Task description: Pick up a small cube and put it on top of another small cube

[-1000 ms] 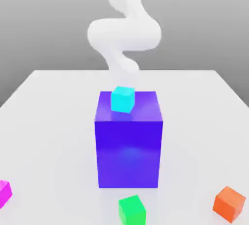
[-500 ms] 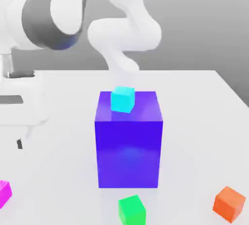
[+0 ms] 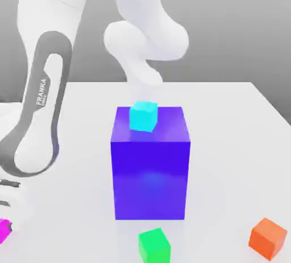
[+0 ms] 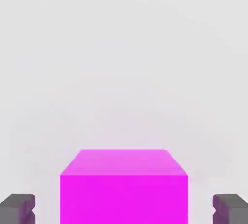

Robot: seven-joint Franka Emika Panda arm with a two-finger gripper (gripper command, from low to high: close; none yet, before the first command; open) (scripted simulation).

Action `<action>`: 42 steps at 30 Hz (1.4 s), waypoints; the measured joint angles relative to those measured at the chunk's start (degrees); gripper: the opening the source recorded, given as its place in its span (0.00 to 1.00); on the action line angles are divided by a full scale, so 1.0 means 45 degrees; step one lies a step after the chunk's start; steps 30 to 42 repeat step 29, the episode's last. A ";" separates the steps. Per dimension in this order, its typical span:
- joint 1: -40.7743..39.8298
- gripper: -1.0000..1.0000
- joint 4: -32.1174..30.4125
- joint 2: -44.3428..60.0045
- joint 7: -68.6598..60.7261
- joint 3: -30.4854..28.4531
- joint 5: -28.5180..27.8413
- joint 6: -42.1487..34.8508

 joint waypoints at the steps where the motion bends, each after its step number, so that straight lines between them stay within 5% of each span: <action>1: 0.0000 0.00 0.0000 0.0000 -0.0001 0.0001 0.0002 -0.0009; 9: 0.1208 0.00 -0.0617 -0.1847 0.1125 -0.0951 -0.1325 -0.1251; 22: 0.6772 0.00 -0.2994 -0.5111 0.5967 0.1179 -0.4678 -0.1419; 26: 0.6790 0.00 -0.3026 -0.3726 0.5693 0.1773 -0.4103 0.0031; 27: 0.6710 1.00 -0.3010 -0.3423 0.5590 0.1900 -0.3955 0.0314; 42: 0.6710 1.00 -0.3010 -0.3423 0.5590 0.1900 -0.3955 0.0314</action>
